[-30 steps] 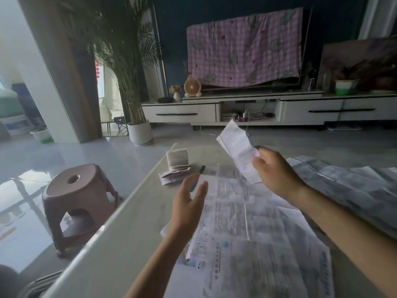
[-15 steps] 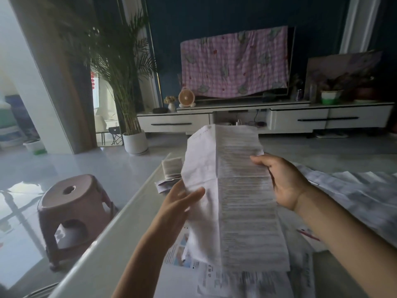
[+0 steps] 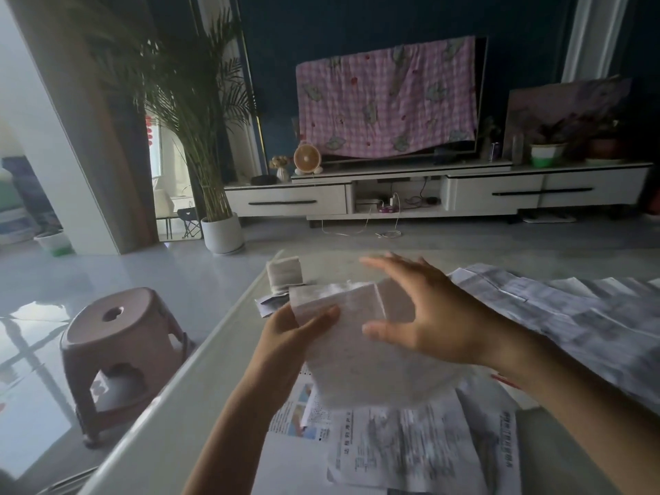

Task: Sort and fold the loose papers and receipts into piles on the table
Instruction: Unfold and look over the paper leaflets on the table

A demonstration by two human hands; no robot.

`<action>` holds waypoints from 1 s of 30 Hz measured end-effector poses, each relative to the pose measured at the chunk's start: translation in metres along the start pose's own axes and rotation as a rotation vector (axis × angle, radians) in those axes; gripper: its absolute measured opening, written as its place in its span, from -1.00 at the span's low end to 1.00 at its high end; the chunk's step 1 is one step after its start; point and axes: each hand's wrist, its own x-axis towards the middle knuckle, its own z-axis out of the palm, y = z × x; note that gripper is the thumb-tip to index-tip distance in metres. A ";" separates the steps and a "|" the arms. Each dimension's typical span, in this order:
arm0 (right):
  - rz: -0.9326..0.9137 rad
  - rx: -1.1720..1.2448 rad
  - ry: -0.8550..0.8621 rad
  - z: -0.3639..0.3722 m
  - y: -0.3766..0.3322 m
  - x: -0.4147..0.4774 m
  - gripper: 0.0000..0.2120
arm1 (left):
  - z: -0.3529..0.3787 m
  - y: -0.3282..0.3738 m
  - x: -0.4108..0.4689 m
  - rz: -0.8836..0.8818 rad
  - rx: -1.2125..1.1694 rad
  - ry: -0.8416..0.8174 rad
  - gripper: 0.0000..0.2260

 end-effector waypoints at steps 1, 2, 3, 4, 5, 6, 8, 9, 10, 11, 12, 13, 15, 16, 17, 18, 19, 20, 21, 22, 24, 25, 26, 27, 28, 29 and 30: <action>-0.026 -0.088 -0.077 -0.001 0.002 0.002 -0.34 | -0.003 0.003 -0.001 0.000 0.041 -0.036 -0.83; -0.043 -0.125 -0.112 -0.001 0.003 0.003 -0.39 | -0.005 0.005 -0.002 0.000 0.082 -0.072 -0.82; -0.047 -0.082 -0.123 0.000 0.003 0.005 -0.50 | -0.005 0.009 -0.004 0.003 0.117 -0.106 -0.80; -0.044 -0.006 -0.124 0.004 0.003 0.007 -0.65 | -0.005 0.012 -0.006 0.012 0.153 -0.123 -0.77; -0.038 0.048 -0.118 0.007 0.002 0.008 -0.82 | -0.004 0.015 -0.007 0.033 0.180 -0.117 -0.78; -0.036 0.075 -0.087 0.009 0.003 0.009 -0.89 | -0.004 0.018 -0.007 0.067 0.194 -0.077 -0.80; 0.030 0.163 0.041 0.011 0.013 0.011 -0.77 | -0.009 0.020 -0.002 0.123 0.206 0.101 -0.79; 0.093 0.277 0.117 0.008 0.018 0.012 -0.80 | -0.012 0.019 -0.001 0.126 0.189 0.190 -0.69; 0.160 0.437 0.173 0.006 0.023 0.012 -0.88 | -0.015 0.017 0.000 0.103 0.164 0.231 -0.56; 0.228 0.600 0.190 0.003 0.027 0.011 -0.97 | -0.014 0.015 -0.002 0.056 0.147 0.214 -0.42; 0.298 0.754 0.188 0.003 0.031 0.011 -0.94 | -0.010 0.011 -0.004 -0.005 0.143 0.148 -0.30; 0.366 0.867 0.171 0.004 0.034 0.009 -0.88 | -0.004 0.006 -0.006 -0.069 0.146 0.063 -0.25; 0.448 0.946 0.164 0.011 0.039 0.005 -0.82 | 0.011 -0.001 -0.009 -0.141 0.118 -0.022 -0.47; 0.473 0.954 0.175 0.016 0.040 0.003 -0.81 | 0.017 -0.002 -0.009 -0.145 0.114 -0.003 -0.63; 0.495 0.964 0.186 0.019 0.042 0.000 -0.81 | 0.022 -0.003 -0.009 -0.143 0.130 0.036 -0.73; 0.517 0.982 0.193 0.022 0.044 -0.002 -0.79 | 0.025 -0.003 -0.008 -0.136 0.161 0.065 -0.79; 0.535 1.003 0.194 0.024 0.045 -0.004 -0.78 | 0.026 -0.003 -0.006 -0.126 0.189 0.075 -0.83; 0.549 1.027 0.188 0.025 0.047 -0.006 -0.77 | 0.026 -0.003 -0.006 -0.119 0.209 0.076 -0.86; 0.557 1.045 0.186 0.026 0.048 -0.007 -0.76 | 0.026 -0.003 -0.006 -0.120 0.217 0.067 -0.88; 0.562 1.053 0.185 0.027 0.049 -0.009 -0.77 | 0.025 -0.003 -0.007 -0.136 0.220 0.057 -0.89; 0.568 1.045 0.190 0.029 0.051 -0.010 -0.78 | 0.024 -0.004 -0.007 -0.188 0.218 0.029 -0.89; 0.572 1.044 0.188 0.030 0.052 -0.010 -0.78 | 0.023 -0.005 -0.006 -0.211 0.211 0.012 -0.87; 0.576 1.057 0.177 0.030 0.053 -0.011 -0.78 | 0.022 -0.007 -0.006 -0.225 0.197 0.004 -0.86; 0.582 1.092 0.149 0.029 0.054 -0.012 -0.78 | 0.022 -0.007 -0.005 -0.228 0.182 0.006 -0.87; 0.588 1.138 0.097 0.028 0.055 -0.014 -0.79 | 0.021 -0.008 -0.005 -0.226 0.168 0.018 -0.88; 0.593 1.180 0.026 0.027 0.055 -0.016 -0.78 | 0.020 -0.008 -0.004 -0.225 0.158 0.026 -0.87; 0.593 1.206 -0.047 0.026 0.055 -0.018 -0.77 | 0.020 -0.009 -0.004 -0.224 0.147 0.025 -0.86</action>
